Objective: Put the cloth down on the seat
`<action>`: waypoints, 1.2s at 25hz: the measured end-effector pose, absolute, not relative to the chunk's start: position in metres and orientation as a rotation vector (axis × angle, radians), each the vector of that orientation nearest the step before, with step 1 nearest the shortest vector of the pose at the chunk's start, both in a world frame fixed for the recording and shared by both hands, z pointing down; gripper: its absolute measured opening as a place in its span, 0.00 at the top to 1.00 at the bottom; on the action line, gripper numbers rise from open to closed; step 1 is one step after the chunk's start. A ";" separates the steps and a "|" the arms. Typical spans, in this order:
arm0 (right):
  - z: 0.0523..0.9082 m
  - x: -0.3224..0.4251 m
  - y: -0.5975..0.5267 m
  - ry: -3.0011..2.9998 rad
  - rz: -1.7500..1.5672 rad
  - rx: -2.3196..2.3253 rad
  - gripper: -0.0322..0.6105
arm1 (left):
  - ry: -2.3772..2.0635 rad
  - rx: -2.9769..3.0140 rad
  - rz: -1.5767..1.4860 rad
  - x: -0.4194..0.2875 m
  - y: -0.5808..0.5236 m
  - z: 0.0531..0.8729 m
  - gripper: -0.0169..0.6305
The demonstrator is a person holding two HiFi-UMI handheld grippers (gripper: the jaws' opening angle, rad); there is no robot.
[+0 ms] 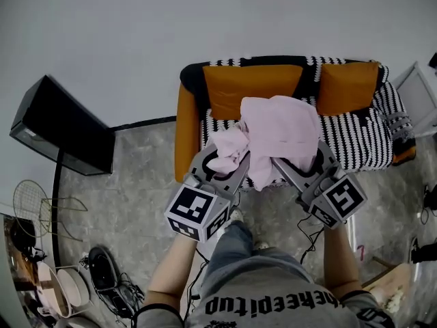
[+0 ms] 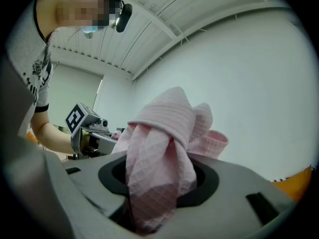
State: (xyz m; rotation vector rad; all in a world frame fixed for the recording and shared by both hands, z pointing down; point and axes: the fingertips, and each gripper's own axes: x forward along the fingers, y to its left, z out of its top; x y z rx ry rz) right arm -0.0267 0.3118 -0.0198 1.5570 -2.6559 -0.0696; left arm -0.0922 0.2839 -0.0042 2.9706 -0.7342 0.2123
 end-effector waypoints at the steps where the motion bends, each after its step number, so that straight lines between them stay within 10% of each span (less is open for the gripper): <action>1: -0.021 -0.026 0.296 -2.652 -0.063 1.559 0.62 | -0.727 2.968 0.214 -0.092 0.268 -0.005 0.67; 30: 0.009 -0.016 0.141 -2.523 0.045 1.674 0.62 | -0.553 2.936 0.278 -0.078 0.107 0.026 0.67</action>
